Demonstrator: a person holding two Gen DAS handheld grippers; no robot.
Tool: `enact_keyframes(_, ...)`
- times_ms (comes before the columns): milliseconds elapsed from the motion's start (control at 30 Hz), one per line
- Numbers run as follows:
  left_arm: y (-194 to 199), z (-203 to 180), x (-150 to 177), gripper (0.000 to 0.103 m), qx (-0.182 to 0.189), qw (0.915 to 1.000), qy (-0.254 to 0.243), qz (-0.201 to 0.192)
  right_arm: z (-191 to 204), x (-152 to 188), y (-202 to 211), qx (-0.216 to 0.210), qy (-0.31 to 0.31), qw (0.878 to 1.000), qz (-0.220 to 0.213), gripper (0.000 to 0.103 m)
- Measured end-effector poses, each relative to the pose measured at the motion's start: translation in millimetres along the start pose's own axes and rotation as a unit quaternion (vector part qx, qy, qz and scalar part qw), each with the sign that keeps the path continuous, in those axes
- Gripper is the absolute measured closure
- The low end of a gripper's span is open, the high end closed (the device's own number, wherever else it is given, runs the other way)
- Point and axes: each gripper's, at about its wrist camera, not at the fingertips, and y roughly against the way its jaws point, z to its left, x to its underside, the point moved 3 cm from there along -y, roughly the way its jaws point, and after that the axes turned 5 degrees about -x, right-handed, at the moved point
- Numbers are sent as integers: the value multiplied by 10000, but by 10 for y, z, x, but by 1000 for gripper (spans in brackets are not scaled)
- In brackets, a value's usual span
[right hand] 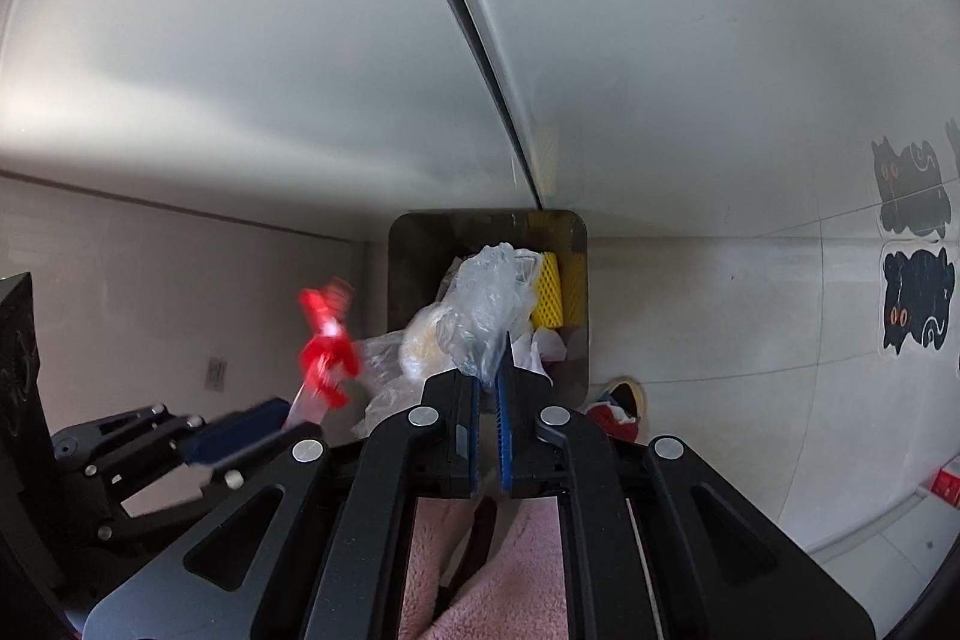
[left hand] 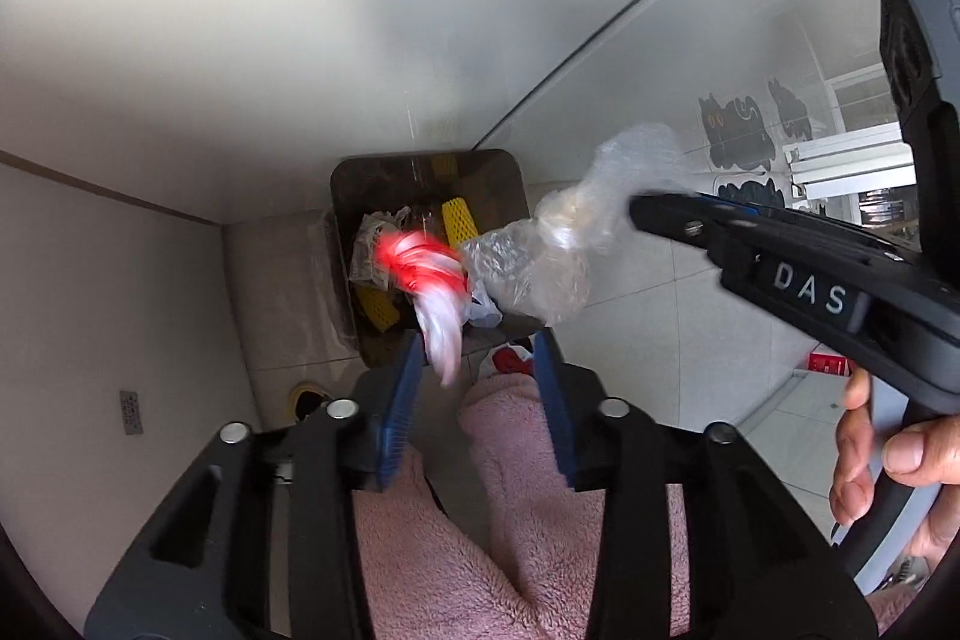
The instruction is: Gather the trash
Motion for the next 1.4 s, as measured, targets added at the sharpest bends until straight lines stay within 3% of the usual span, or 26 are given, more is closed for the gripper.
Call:
enact_keyframes(67,1,1,-2,64,-23,10000,8,5,-12,-26,-12,-28,-83,10000,31,66)
enact_keyframes(100,6,8,0,61,-44,10000,16,5,-8,-28,-2,-62,-130,9999,18,44)
enact_keyframes(200,54,12,-3,45,-100,9999,46,-25,6,-46,13,-15,-147,9999,-5,43)
enact_keyframes(233,77,18,-3,42,-97,9999,36,2,9,-46,19,22,-144,9999,15,34)
enact_keyframes(433,240,34,7,28,-148,9998,48,-110,89,-37,166,189,-5,9998,-103,12)
enact_keyframes(733,937,19,79,8,-188,9981,22,-592,168,-45,692,154,118,9992,-341,3)
enact_keyframes(1000,1825,-75,159,8,-314,9906,-75,-1330,258,97,1444,-53,188,9978,-639,3)
enact_keyframes(1267,2824,-263,129,8,-543,9731,-202,-2231,404,138,2268,162,468,9916,-1194,3)
enact_keyframes(1400,3370,-295,71,8,-795,9590,-159,-2714,500,88,2729,305,559,9842,-1650,3)
